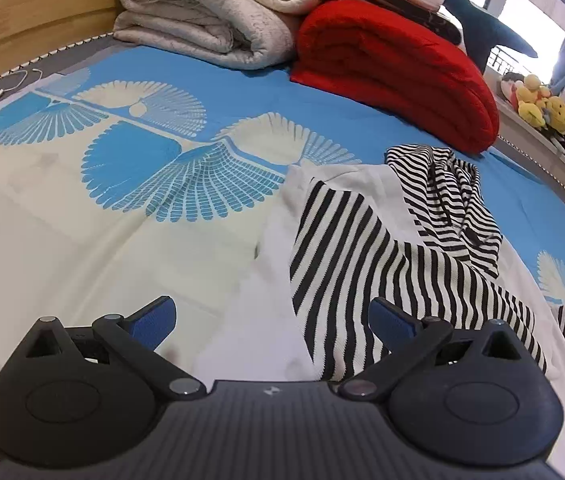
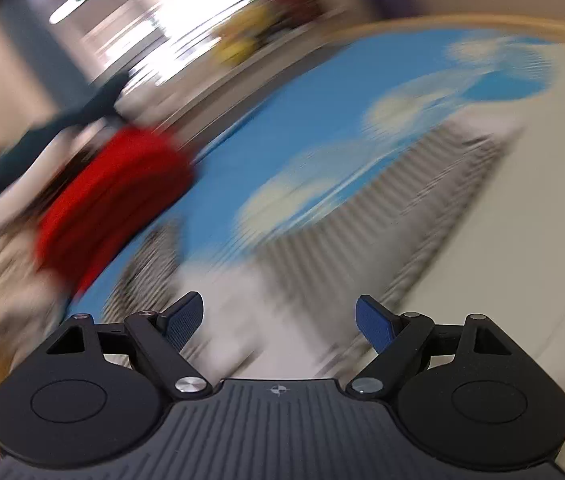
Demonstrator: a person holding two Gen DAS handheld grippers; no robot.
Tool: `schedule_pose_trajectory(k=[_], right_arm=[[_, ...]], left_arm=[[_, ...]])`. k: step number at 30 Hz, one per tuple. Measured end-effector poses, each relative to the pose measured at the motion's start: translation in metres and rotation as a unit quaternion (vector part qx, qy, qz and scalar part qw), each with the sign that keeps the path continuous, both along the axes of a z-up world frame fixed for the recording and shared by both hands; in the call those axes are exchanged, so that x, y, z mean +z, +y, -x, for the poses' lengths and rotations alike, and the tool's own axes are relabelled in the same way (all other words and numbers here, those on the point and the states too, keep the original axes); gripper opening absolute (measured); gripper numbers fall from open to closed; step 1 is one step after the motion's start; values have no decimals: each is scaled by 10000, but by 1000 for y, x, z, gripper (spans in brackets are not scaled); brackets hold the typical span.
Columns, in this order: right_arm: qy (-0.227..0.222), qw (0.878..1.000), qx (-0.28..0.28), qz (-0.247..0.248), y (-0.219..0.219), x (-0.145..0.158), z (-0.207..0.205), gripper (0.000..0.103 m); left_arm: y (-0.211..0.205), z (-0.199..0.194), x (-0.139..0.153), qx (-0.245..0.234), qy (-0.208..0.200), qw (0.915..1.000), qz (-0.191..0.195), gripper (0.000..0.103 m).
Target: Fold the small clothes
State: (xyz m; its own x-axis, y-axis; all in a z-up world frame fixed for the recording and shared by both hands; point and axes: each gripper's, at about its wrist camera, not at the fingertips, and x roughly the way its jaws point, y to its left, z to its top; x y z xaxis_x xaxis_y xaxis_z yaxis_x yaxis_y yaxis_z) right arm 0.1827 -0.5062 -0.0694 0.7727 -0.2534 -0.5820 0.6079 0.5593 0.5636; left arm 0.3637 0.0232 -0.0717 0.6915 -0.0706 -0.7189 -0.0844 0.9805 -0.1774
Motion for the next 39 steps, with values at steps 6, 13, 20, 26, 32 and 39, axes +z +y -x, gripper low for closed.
schedule_pose_trajectory(k=[6,13,20,26,32,39], right_arm=[[677,9921,-1037,211,-104,-43,-15,85],[463,9716,-2155,-856,-177,-97,-35,89],[701,9800,-1861,-103,-190,-99,-76,2],[908,9780,-1684,836,-179,-58,-75,2],[-275,9651,-207,2597,-54,61,-116,2],[-1210,8651,3051,3793,216,76,-144,12]], left_arm=[[-4,-6,-9,79,57,9999,-106,102],[-6,-13,-23,28,270,9996,-113,102],[-6,-16,-26,11,262,9994,-218,102],[7,-18,-17,224,277,9994,-9,102],[22,-12,-2,446,176,9982,364,102],[53,-11,12,956,128,9918,834,102]])
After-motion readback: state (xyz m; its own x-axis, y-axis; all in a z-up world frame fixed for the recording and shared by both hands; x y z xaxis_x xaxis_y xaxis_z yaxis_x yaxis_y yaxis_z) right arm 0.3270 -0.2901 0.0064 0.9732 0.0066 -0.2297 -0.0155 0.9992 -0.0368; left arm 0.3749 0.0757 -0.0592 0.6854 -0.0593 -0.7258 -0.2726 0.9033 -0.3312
